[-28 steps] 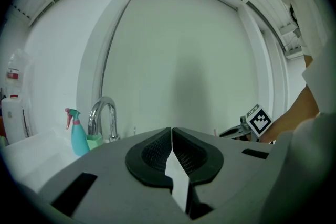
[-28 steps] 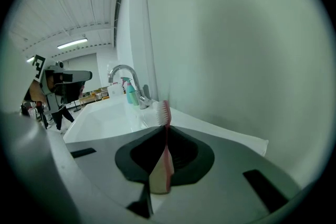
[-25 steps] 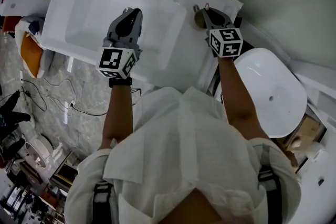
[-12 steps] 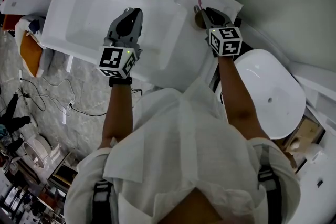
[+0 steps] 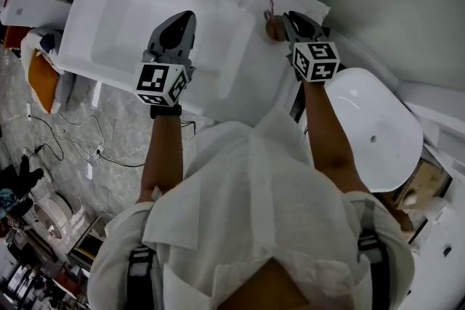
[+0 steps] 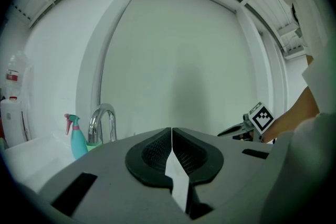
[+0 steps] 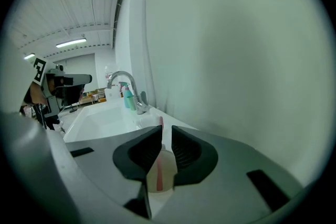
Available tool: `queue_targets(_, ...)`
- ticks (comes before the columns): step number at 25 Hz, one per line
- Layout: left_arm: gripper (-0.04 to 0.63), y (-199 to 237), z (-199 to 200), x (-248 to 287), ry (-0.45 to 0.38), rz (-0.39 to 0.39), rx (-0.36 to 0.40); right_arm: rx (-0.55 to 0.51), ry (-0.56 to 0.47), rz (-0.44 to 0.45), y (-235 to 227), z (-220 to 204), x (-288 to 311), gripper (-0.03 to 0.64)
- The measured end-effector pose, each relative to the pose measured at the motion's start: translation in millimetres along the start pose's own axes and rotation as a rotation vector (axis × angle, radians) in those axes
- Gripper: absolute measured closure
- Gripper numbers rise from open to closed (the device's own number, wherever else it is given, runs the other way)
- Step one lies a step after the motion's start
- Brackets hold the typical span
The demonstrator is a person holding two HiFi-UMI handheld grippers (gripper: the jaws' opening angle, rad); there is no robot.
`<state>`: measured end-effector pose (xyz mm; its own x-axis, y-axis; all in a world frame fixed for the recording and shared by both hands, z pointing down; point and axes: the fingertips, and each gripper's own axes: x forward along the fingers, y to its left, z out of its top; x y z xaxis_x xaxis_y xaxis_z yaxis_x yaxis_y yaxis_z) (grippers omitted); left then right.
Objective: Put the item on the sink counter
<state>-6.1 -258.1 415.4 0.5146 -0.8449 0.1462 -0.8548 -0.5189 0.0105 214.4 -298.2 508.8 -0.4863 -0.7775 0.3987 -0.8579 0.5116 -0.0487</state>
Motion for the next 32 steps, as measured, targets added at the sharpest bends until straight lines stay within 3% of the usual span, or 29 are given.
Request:
queue_targets(16, 0.577, -13.5, 35.0, 6.3, -0.05, -0.044, 0.039, -0.015, -0.288, -0.113, -31.5, 64.1, -105.1, 0.575)
queue_targets(32, 0.577, -20.3, 69.8, 8.1, -0.123, -0.042, 0.069, -0.064, -0.414, -0.282, -68.4, 91.4, -208.8, 0.606)
